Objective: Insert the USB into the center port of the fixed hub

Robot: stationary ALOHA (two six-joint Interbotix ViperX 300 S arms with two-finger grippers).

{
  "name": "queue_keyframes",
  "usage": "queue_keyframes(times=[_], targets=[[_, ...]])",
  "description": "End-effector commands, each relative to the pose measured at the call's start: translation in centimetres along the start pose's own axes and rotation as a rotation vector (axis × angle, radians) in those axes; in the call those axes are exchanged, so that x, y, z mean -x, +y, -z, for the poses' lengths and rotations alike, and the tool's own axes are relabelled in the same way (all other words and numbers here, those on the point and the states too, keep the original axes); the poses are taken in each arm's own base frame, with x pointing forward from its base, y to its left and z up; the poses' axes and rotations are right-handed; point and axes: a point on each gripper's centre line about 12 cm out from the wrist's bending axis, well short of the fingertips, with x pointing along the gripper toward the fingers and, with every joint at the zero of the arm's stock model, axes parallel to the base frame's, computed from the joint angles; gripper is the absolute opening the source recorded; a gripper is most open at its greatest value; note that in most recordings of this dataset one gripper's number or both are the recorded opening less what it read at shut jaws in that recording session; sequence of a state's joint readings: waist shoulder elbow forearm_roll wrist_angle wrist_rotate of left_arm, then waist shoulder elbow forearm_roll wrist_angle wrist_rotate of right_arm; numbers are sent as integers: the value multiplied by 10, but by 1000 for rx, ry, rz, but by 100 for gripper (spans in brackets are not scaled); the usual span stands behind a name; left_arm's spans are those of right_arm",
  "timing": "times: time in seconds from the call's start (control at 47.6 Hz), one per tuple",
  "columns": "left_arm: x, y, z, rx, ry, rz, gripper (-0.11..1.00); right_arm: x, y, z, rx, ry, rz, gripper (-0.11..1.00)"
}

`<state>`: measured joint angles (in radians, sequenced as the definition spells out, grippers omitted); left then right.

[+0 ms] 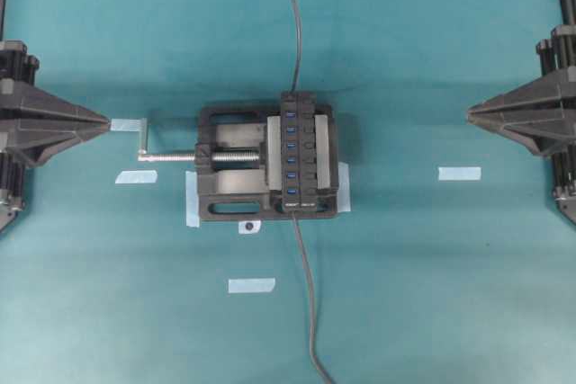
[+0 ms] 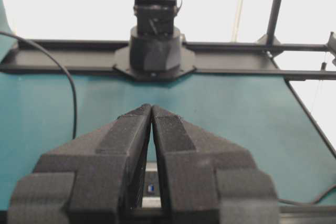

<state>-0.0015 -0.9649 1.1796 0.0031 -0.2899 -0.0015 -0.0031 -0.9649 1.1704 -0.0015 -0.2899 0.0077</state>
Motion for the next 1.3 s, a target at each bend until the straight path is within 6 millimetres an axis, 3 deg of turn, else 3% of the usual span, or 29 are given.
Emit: queue_keyframes(times=[0.0,0.147,0.252,0.588,0.903,1.281], targets=[[1,1,6,18,6,-3,13,0,-1,9,-8,18,7,16],[2,2,6,41,4,-7,0,8,-6,27,-137,31,42,7],[2,2,4,39,8,-8,0,9,-9,28,-194,27,58,2],[-3,1,20,46,133,-10,0,3,-20,27,-207,144,123,2],[-4,2,22,42,196,-13,0,-18,-22,33,-211,359,139,2],[-10,0,33,44,276,-6,0,-66,-33,56,-154,560,162,2]])
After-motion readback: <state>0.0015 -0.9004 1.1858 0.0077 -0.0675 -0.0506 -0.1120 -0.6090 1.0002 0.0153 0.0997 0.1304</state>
